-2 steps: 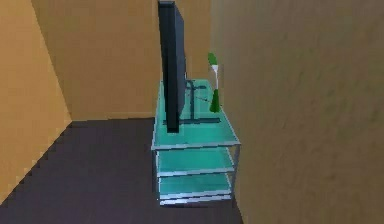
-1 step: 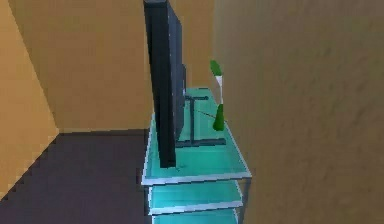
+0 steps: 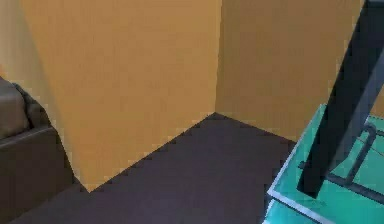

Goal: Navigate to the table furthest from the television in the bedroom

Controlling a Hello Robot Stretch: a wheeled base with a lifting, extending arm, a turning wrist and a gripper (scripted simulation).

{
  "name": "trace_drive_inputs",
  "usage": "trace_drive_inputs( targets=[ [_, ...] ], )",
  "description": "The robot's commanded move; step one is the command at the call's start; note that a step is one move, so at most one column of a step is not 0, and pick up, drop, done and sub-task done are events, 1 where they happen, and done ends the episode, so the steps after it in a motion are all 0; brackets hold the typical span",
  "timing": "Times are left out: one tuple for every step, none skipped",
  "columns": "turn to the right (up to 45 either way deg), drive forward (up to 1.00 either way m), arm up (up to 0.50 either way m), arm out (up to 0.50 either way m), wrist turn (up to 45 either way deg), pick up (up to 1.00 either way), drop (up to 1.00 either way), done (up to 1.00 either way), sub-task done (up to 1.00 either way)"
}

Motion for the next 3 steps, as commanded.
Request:
trace_drive_inputs(
  targets=[
    [-45.0, 0.00, 0.00, 0.00, 0.0, 0.00, 0.00, 0.00, 0.00],
    [-3.0, 0.00, 0.00, 0.00, 0.0, 0.00, 0.00, 0.00, 0.00],
    [0.0, 0.15, 0.00, 0.00, 0.0, 0.00, 0.00, 0.00, 0.00]
  ],
)
